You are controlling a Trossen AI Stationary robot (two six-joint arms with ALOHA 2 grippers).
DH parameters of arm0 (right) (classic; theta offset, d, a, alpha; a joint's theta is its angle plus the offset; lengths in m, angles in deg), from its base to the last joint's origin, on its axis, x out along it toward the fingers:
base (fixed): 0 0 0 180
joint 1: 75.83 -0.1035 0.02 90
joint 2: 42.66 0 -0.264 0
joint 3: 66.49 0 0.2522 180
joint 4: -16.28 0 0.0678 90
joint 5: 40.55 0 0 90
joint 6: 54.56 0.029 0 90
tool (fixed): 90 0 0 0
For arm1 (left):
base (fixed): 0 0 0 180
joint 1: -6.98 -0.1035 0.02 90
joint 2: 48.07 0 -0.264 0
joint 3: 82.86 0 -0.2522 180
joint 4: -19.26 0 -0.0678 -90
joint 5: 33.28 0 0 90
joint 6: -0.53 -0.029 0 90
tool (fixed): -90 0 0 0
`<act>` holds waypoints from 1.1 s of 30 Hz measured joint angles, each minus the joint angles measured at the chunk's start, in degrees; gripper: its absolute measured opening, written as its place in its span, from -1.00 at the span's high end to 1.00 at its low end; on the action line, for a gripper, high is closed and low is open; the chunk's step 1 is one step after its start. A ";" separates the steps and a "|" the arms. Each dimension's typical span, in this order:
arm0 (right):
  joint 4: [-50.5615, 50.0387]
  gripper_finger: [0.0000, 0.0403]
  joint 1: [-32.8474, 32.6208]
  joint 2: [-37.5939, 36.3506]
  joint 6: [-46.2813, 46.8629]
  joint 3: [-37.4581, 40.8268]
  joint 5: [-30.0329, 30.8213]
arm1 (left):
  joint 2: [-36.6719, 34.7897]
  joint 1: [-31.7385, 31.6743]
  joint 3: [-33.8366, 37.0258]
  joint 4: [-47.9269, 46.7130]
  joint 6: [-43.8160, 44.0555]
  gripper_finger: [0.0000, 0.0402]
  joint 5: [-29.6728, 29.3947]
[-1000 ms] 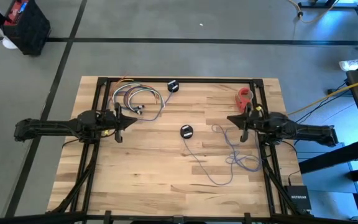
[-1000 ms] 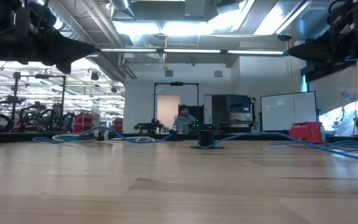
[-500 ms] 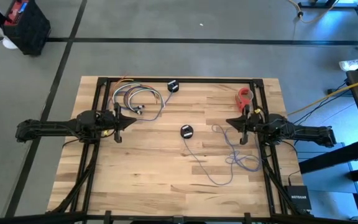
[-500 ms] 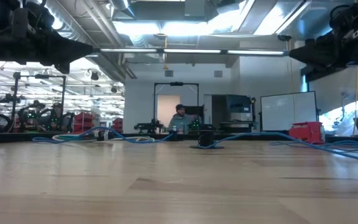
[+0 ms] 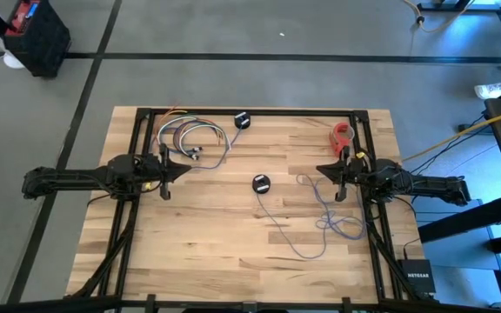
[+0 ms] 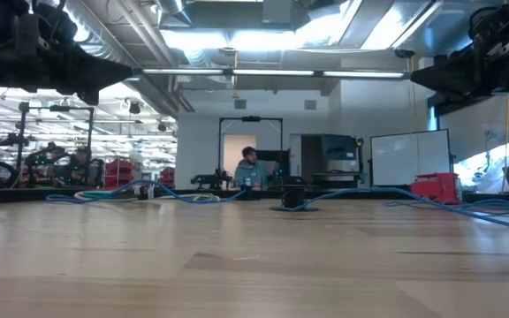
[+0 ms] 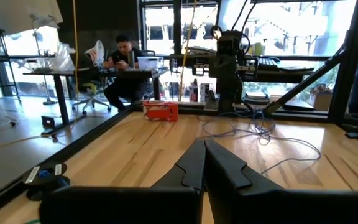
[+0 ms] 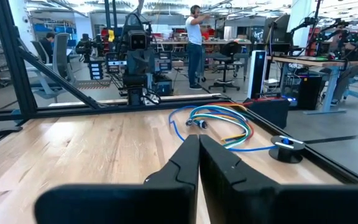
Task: Coil cords
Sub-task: Return to Home Position
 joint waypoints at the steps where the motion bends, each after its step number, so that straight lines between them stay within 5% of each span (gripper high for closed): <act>1: 0.00 0.92 0.00 0.00 0.00 0.00 0.00 | 0.00 0.00 0.00 -0.30 0.22 0.99 0.00; 10: 0.01 0.92 0.00 0.00 0.06 0.08 -0.02 | -1.32 0.17 0.00 -3.59 -0.42 0.99 4.72; 19: 0.01 0.92 0.00 0.00 0.07 0.11 -0.02 | -12.48 -1.82 0.00 -10.48 -1.06 0.98 4.13; 33: 0.00 0.92 0.00 0.02 0.09 0.13 -0.04 | -11.93 -1.88 0.00 -13.97 -0.92 0.98 4.13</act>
